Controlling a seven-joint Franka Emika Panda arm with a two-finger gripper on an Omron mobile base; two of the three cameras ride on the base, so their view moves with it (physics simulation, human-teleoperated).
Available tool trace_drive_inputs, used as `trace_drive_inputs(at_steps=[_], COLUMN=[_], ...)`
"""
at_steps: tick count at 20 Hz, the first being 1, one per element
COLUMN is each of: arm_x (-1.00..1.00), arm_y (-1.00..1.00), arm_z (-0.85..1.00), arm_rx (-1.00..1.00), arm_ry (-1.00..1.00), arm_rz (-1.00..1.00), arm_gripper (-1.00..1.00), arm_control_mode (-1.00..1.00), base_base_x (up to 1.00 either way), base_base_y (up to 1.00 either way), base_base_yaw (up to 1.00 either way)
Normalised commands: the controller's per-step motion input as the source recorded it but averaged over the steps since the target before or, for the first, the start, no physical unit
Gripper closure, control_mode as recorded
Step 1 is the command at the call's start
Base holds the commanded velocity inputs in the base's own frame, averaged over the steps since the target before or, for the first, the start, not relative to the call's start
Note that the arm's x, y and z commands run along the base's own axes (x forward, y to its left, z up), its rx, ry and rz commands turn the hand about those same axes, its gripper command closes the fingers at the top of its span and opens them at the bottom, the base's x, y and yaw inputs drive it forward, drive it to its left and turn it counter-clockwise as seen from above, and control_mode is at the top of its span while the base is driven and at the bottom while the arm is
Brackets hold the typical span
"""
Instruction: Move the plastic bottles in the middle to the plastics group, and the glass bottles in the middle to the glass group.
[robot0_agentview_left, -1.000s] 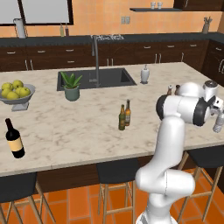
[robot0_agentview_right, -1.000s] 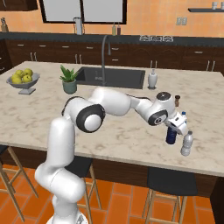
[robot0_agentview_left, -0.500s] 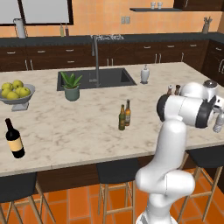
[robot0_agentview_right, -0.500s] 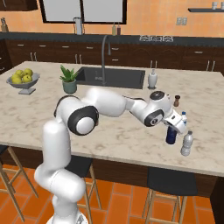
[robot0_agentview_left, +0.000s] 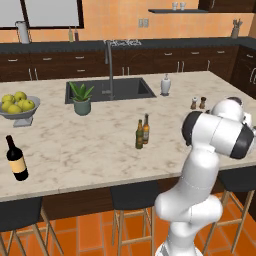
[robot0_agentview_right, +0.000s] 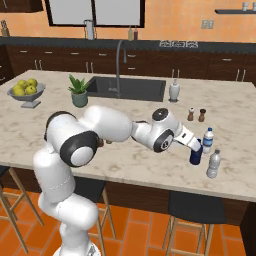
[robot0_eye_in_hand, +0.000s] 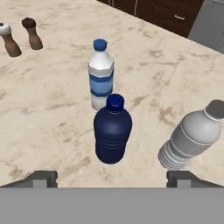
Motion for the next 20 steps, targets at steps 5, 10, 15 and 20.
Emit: trace_drive_inputs(at_steps=[5,10,15,20], arm_x=[-0.13,-0.11,0.19,-0.07], arm_y=[0.27,0.29,-0.08,0.26], arm_z=[0.03,0.12,0.11,0.50], arm_rx=[-0.05,-0.07,0.00,-0.03], arm_ry=[-0.15,-0.19,-0.04,0.01], arm_rz=[0.23,0.33,0.20,0.15], arm_gripper=[-1.00,-1.00,-1.00,-1.00], arm_control_mode=[-1.00,-1.00,-1.00,-1.00], base_base_x=[0.00,0.00,0.00,0.00], base_base_y=[0.00,0.00,0.00,0.00], base_base_yaw=[0.00,0.00,0.00,0.00])
